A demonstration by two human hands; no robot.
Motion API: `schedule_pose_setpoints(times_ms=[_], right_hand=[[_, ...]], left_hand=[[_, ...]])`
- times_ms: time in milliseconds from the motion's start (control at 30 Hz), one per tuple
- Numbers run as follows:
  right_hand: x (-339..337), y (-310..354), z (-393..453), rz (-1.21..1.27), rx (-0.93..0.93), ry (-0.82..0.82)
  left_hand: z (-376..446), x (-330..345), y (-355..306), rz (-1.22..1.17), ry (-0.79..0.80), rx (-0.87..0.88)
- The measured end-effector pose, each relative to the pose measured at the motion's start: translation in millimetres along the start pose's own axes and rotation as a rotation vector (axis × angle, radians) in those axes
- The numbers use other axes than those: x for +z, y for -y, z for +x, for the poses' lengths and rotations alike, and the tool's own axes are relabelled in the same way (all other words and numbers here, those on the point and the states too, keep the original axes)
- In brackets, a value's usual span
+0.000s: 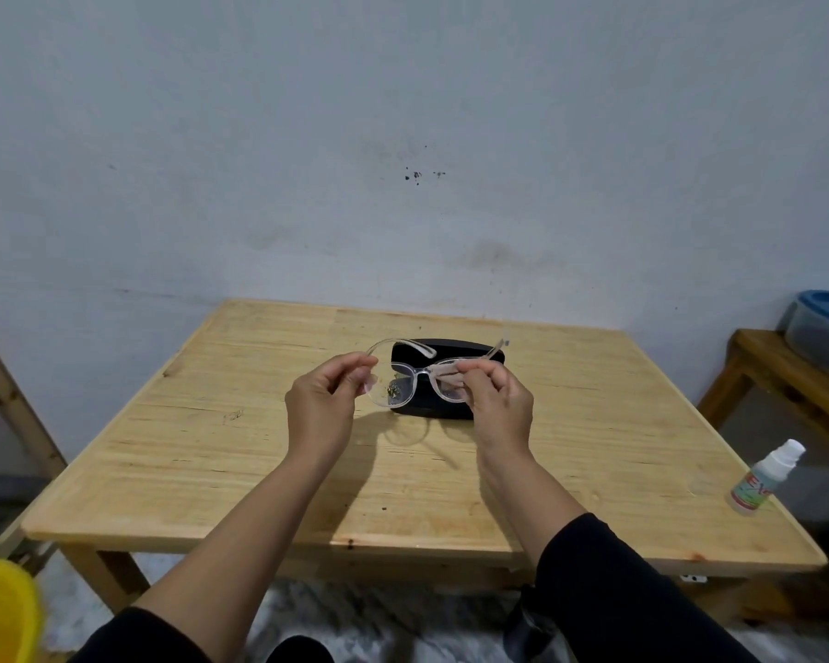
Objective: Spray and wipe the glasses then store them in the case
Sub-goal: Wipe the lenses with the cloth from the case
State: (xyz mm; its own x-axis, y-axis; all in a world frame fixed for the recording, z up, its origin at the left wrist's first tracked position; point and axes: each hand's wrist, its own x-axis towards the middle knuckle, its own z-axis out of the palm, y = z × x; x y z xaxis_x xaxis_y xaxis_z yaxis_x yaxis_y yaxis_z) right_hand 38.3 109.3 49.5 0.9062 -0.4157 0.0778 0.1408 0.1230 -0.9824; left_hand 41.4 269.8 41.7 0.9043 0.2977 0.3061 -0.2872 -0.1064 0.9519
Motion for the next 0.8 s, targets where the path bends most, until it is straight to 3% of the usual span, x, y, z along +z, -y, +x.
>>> schedule_pose_setpoints(times_ms=[167,333,800], right_hand=[[3.9,0.6,-10.0,0.053,0.010,-0.138],[7.7,-1.2,-12.9,0.014,-0.011,-0.143],[-13.5,3.6,9.9,-0.337,-0.040,0.427]], left_hand=[[-4.0,7.9,0.5,0.020,-0.025,0.038],[-7.2,13.6,2.6,0.007,-0.041,0.041],[10.1,4.6,3.8,0.057,-0.058,0.040]])
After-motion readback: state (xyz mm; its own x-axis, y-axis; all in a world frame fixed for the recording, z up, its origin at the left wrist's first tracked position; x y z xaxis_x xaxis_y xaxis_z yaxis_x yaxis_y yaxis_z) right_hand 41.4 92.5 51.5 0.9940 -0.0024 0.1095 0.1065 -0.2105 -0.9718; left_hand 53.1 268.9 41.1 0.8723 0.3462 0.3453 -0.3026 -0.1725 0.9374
